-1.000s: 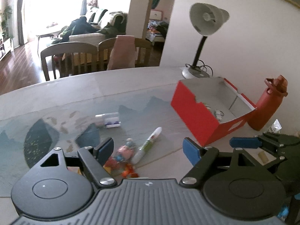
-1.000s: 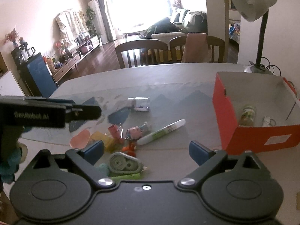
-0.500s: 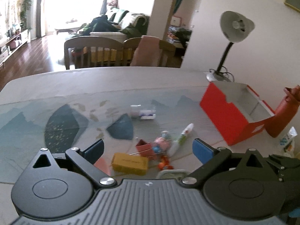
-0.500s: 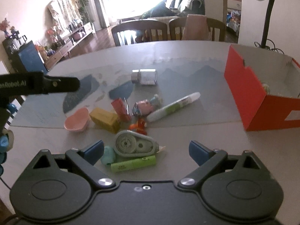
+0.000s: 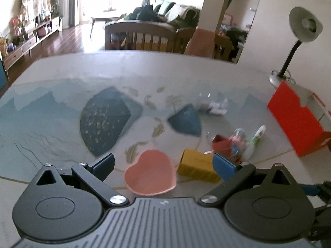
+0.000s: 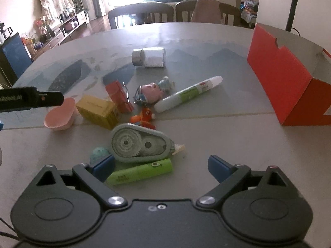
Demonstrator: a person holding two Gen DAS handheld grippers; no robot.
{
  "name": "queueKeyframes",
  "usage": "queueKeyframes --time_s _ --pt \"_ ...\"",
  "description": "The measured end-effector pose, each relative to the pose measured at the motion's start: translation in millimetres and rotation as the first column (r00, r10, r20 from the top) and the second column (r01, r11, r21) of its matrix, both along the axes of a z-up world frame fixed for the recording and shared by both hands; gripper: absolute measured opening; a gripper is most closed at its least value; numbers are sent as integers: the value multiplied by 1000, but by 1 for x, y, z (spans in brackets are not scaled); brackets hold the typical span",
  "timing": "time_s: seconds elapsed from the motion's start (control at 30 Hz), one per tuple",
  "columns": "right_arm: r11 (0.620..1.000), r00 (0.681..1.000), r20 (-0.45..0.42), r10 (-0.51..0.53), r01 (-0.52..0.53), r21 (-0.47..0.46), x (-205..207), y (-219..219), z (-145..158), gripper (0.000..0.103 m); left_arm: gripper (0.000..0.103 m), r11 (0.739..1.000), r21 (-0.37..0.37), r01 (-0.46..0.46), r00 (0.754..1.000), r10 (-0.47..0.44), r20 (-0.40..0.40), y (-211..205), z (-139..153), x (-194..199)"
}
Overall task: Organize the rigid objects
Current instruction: 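Withdraw both tools from the shoebox back over the table items, then grasp the pink heart dish with the left tool while the right tool grasps the green highlighter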
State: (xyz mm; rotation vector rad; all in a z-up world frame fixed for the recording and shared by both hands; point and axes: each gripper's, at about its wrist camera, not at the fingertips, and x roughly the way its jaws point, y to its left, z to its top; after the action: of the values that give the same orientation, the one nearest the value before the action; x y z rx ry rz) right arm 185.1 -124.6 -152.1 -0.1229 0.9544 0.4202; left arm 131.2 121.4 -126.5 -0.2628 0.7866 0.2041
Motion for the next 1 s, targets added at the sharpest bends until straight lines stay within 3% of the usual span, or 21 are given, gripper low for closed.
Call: queueKeyframes --time_s 0.23,0.7,1.0 --pt "1000 1000 -8 -7 7 -26 3 7 -11 96 101 999 33 -3 999 5 -42 3 -23 6" --pt "1000 1000 -3 -7 7 -18 -4 5 -19 97 101 997 81 2 999 2 -50 5 -37 11" --pt "998 997 -42 -59 57 -40 6 14 -20 95 101 994 107 0 998 7 -62 3 -46 18"
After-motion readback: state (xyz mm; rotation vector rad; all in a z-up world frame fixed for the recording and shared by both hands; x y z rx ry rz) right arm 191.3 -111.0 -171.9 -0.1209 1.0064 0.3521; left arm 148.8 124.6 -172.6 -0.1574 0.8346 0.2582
